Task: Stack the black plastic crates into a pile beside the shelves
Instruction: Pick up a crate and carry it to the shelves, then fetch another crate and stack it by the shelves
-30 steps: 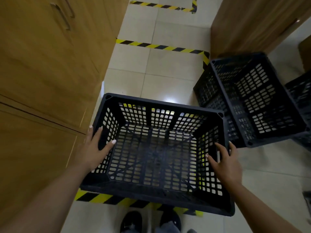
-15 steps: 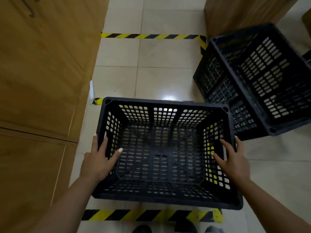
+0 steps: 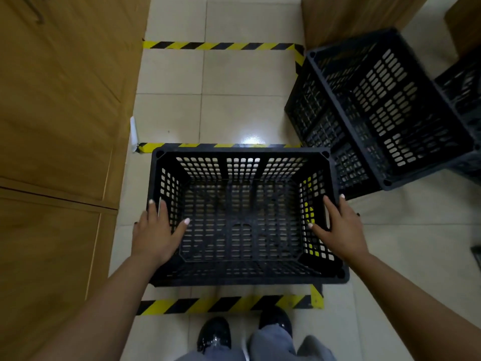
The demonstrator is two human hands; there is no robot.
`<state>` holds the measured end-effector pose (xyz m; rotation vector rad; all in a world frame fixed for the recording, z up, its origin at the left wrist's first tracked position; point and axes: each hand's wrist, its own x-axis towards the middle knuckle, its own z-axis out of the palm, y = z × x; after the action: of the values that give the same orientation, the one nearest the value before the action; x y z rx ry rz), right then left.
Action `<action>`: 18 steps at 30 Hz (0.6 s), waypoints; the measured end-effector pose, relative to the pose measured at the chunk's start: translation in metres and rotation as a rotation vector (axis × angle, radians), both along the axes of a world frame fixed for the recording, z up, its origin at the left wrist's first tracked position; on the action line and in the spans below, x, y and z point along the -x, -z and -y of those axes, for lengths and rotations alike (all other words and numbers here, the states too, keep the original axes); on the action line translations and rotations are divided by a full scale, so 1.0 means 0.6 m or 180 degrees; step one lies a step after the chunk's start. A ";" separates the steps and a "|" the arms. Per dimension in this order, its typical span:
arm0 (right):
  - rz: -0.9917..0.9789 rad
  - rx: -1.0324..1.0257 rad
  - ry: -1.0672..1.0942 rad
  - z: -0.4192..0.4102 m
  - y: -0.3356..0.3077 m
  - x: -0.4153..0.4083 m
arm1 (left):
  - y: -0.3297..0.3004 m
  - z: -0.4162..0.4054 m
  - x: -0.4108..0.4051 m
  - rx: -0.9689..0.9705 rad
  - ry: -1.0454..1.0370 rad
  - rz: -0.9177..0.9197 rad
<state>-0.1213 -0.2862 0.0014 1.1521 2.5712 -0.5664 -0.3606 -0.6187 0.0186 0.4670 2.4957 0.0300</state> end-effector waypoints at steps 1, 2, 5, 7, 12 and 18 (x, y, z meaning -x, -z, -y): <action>0.0001 -0.0071 -0.0081 0.008 -0.021 -0.004 | -0.021 -0.007 -0.005 -0.0123 0.0068 -0.0026; -0.0006 -0.0086 -0.0140 0.017 -0.044 -0.010 | -0.046 -0.016 -0.012 -0.0225 0.0158 -0.0042; -0.0053 -0.0053 -0.0189 0.046 -0.127 -0.038 | -0.132 -0.040 -0.042 -0.0377 0.0525 -0.0088; -0.0128 -0.0027 -0.0156 0.060 -0.189 -0.061 | -0.195 -0.055 -0.065 -0.0387 0.0789 -0.0110; -0.0147 -0.0059 0.0140 0.078 -0.350 -0.126 | -0.357 -0.100 -0.125 -0.0487 0.1262 -0.0043; -0.0297 -0.0349 0.0502 0.062 -0.501 -0.214 | -0.504 -0.192 -0.175 -0.0585 0.2046 -0.0213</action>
<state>0.0072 -0.3236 0.3017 1.4066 2.6343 -0.5306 -0.2557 -0.5035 0.3209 1.3404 2.3011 -0.0111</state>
